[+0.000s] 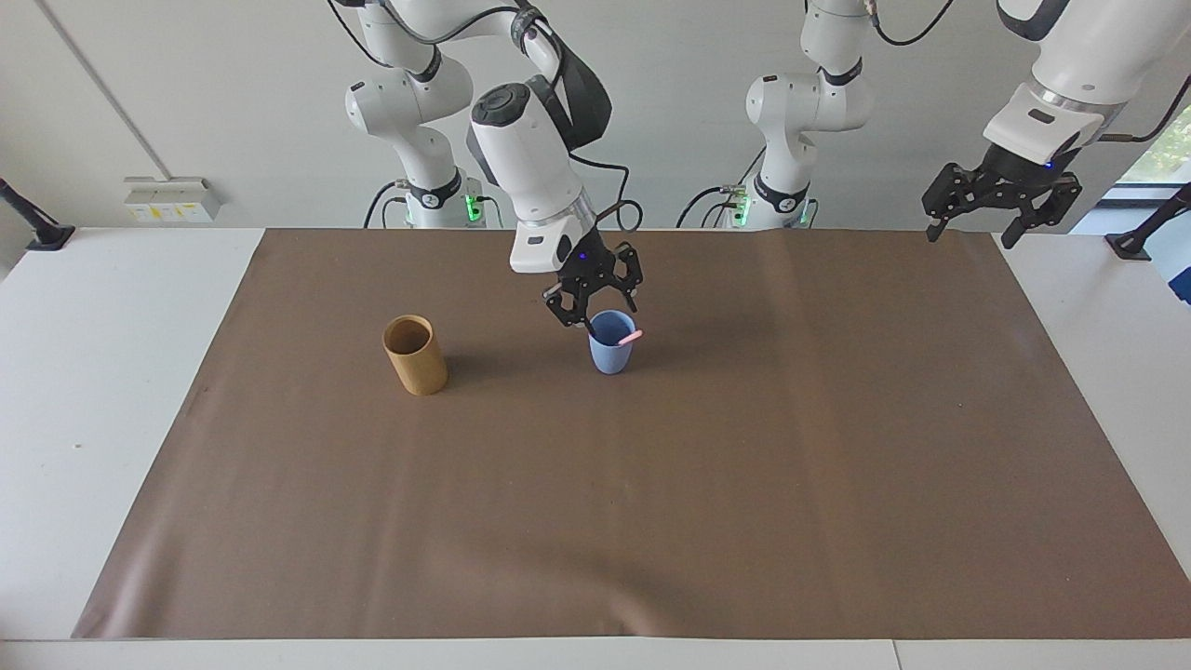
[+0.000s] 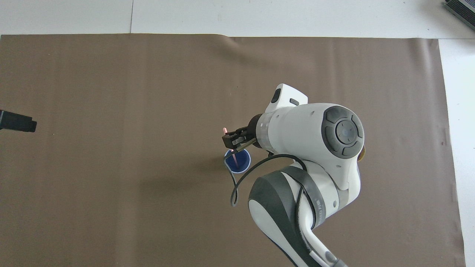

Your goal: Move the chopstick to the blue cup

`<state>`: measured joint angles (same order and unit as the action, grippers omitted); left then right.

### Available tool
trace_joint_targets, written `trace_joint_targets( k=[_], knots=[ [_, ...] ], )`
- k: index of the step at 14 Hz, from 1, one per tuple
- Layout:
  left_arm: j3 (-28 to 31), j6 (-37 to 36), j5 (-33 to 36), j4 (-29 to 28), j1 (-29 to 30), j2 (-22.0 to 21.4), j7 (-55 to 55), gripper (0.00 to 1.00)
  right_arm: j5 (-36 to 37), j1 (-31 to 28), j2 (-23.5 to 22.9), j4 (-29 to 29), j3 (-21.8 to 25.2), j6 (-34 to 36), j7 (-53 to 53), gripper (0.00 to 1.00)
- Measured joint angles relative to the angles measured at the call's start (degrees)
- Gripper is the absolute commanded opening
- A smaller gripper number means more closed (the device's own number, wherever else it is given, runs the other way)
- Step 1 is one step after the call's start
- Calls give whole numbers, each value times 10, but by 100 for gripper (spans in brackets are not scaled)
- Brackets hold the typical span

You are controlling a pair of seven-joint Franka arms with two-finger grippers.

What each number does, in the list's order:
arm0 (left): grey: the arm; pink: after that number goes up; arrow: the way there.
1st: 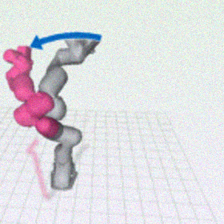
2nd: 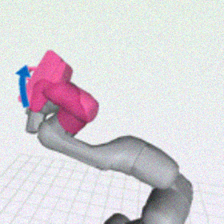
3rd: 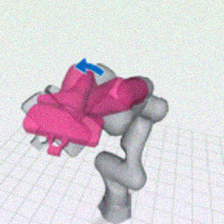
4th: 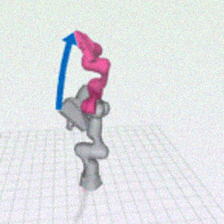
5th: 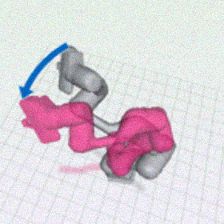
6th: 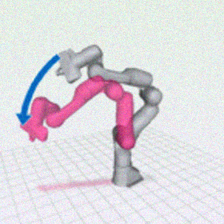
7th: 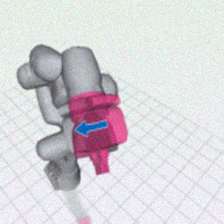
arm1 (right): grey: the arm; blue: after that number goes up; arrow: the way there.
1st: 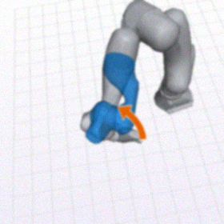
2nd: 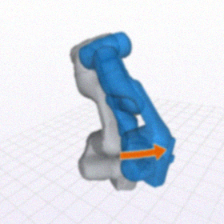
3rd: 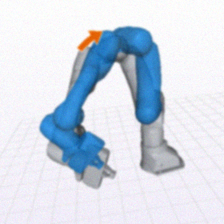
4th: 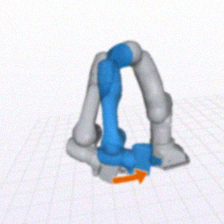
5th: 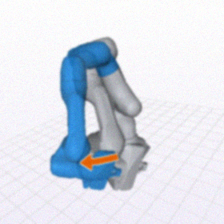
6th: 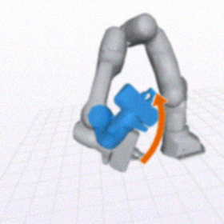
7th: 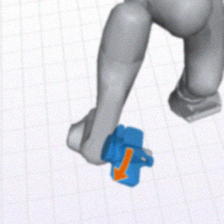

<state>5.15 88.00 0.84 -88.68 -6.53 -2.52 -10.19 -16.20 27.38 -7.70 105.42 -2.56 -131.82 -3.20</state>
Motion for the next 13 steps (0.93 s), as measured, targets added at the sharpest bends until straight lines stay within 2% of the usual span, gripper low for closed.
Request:
trace_joint_targets(
  k=[2, 4, 7, 10, 13],
  knots=[
    [0, -1, 0, 0, 1, 0, 0, 100, 41, -6, 2, -13, 9, 2, 29, 100],
    [0, -2, 0, 0, 2, 0, 0, 100, 105, -21, 11, -34, 15, 40, 99, 100],
    [0, -3, 0, 0, 3, 0, 0, 100, 137, -59, 30, -85, 16, 160, 173, 100],
    [0, -3, -1, -3, 3, -1, -4, 100, 137, -116, 41, -144, 18, 275, 178, 100],
    [0, -4, -1, -3, 3, -2, -6, 100, 137, -148, 50, -192, 20, 362, 215, 100]
  ],
)
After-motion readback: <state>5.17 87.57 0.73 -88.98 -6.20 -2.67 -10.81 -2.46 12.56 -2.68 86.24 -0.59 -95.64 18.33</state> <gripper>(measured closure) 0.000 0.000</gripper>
